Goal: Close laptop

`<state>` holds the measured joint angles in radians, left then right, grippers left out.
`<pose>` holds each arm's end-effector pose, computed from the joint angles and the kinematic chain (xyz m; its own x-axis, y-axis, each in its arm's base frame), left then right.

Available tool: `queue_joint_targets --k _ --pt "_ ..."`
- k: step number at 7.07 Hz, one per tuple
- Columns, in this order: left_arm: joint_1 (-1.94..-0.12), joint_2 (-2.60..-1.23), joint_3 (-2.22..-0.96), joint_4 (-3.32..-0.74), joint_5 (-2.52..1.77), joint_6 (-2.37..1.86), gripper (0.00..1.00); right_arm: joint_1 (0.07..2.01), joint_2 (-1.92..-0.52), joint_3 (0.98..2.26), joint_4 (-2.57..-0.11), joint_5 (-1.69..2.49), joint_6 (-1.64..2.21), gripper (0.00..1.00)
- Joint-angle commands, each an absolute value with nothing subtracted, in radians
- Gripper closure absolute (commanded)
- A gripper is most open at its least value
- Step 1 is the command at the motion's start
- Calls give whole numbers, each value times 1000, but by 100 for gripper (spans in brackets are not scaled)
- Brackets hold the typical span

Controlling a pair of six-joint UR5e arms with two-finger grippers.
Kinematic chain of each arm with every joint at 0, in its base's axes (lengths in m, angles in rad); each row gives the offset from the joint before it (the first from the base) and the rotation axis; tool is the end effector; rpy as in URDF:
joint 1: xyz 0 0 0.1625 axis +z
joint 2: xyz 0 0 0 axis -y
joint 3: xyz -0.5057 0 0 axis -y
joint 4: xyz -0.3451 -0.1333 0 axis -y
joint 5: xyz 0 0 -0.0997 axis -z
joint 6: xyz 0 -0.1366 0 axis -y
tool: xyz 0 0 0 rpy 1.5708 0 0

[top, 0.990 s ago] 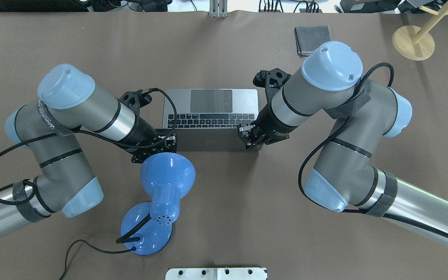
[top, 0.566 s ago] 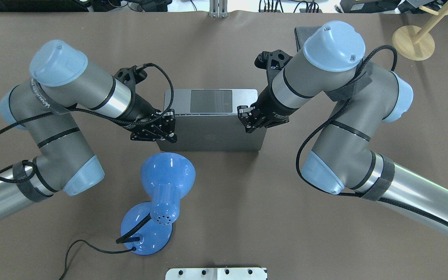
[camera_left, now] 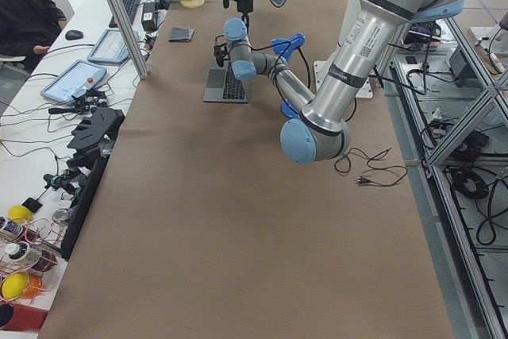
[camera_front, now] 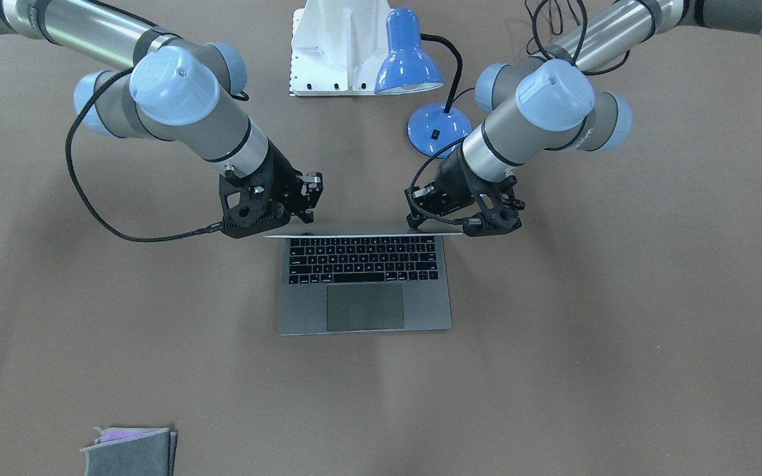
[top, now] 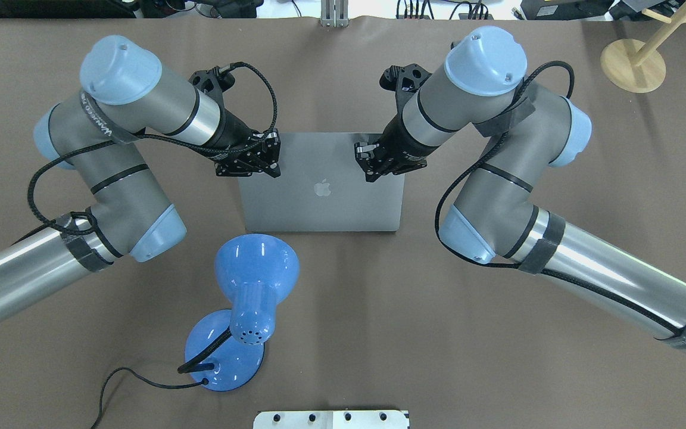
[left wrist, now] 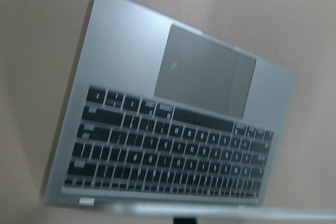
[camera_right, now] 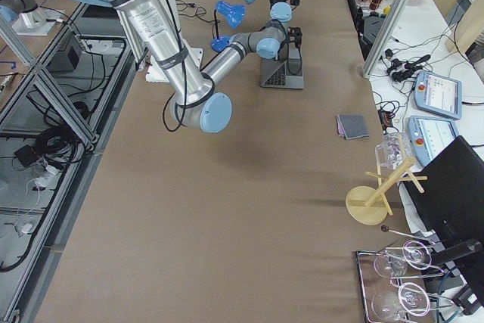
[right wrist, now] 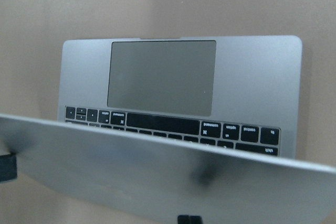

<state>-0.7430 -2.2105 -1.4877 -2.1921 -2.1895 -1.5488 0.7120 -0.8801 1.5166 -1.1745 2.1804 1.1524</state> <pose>0.5053 -0.5376 0.3364 0.2853 -0.2378 -0.9285 0.1503 0.9679 -0.2017 -0.5295 -0.5297 0.3189 0.4209 -0.0768 0.9039 0.0083 0.9967 0.0808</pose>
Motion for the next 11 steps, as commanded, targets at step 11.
queue_joint_targets --k 11 --pt "-715 -2315 -1192 -2287 -2051 -1529 100 767 -678 1100 -983 2188 1158 100"
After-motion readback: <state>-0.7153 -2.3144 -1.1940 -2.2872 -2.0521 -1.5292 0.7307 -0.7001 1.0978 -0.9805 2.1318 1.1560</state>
